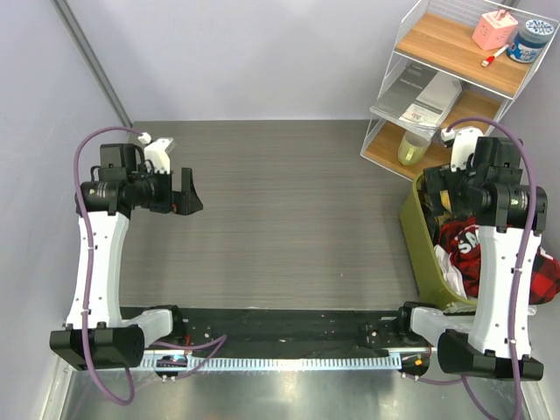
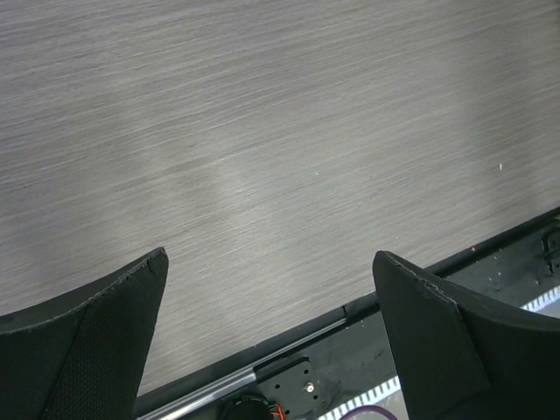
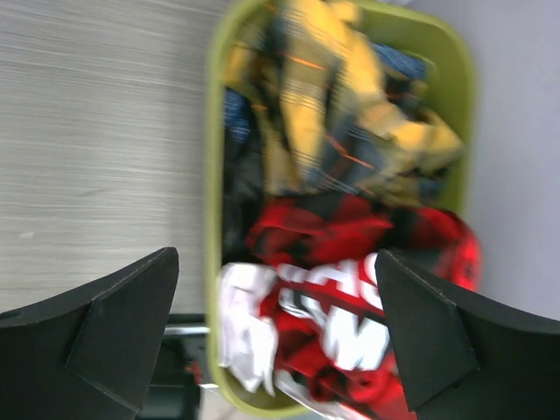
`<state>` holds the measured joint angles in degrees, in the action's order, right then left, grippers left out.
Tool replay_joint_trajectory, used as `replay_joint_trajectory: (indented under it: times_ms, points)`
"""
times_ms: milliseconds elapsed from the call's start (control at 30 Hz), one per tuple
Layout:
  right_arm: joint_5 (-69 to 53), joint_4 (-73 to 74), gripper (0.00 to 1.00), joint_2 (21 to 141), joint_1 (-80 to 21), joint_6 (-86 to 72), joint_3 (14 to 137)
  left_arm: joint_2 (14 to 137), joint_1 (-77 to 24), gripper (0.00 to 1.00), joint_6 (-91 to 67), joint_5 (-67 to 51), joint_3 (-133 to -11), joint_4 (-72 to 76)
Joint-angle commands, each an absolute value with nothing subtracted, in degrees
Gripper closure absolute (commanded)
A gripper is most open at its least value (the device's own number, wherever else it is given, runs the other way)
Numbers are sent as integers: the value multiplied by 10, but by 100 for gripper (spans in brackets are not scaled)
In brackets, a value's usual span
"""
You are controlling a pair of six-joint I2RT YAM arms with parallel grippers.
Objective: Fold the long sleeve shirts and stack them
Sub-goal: Grab the shirt from the pile
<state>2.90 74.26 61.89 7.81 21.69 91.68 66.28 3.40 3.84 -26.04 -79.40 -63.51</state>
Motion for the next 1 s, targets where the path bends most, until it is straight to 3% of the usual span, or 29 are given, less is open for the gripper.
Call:
replay_joint_trajectory:
  times_ms: [0,133,400,967]
  points:
    - [187,831,0,623,85,258,936,671,31,0,54,-300,-810,-645]
    - [227,831,0,643,126,296,918,679,31,0,62,-315,-815,-651]
    - [92,839,0,736,350,432,979,672,31,0,89,-308,-817,-671]
    - [11,862,0,715,391,468,704,677,31,0,93,-325,-797,-671]
